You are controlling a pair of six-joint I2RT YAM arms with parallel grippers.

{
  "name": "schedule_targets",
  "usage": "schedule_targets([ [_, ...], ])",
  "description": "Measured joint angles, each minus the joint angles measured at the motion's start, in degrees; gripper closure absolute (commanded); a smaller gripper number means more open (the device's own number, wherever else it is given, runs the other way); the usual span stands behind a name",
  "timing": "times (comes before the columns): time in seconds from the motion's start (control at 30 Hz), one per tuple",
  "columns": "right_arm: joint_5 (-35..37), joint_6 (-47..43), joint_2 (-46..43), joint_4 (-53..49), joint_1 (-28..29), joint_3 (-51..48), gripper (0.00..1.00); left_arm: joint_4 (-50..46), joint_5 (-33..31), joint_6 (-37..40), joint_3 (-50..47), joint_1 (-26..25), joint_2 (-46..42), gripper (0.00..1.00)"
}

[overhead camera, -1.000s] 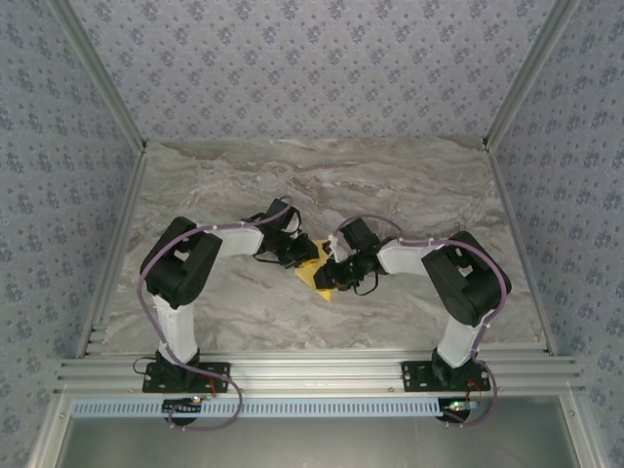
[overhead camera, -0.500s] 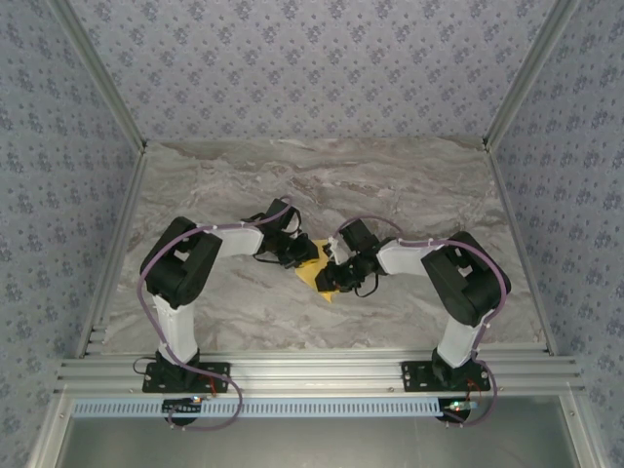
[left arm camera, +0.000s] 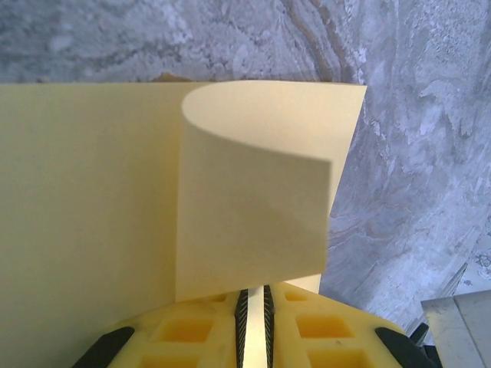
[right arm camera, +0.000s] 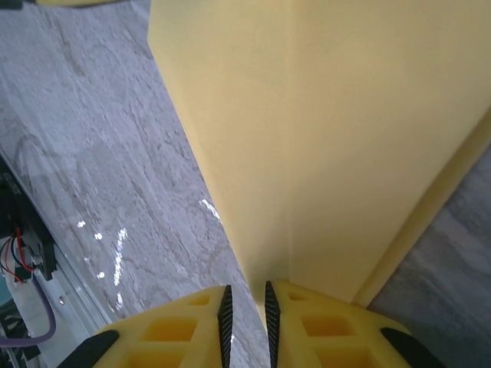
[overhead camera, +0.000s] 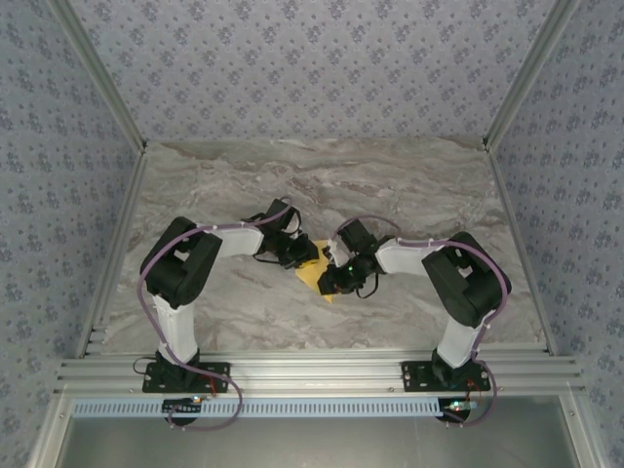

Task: Fold a paper plane with a square sheet of paper (fold left side to right side)
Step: Fourth fold the wing at the center of the table.

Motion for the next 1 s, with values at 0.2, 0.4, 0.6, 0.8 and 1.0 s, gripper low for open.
schedule_targets([
  [0.2,0.4,-0.2,-1.4,-1.9,0.4,-1.5,0.79,-0.4,0.6,0.0,0.0,0.0,0.0,0.83],
  [0.4,0.4,-0.6,-2.9,-4.2,0.5,-2.8,0.81,-0.7,1.1,0.0,-0.1,0.0,0.0,0.83],
  [0.6,0.2,-1.1,-6.2,-10.5,0.5,-4.6,0.88,-0.7,1.2,0.0,-0.1,0.0,0.0,0.83],
  [0.8,-4.7,-0.5,-13.7,-10.9,-2.2,-4.8,0.91,-0.6,1.2,0.0,-0.1,0.0,0.0,0.83],
  [1.0,-6.7,2.4,-9.9,-4.0,-4.0,-2.0,0.92,-0.6,1.2,0.0,-0.1,0.0,0.0,0.83],
])
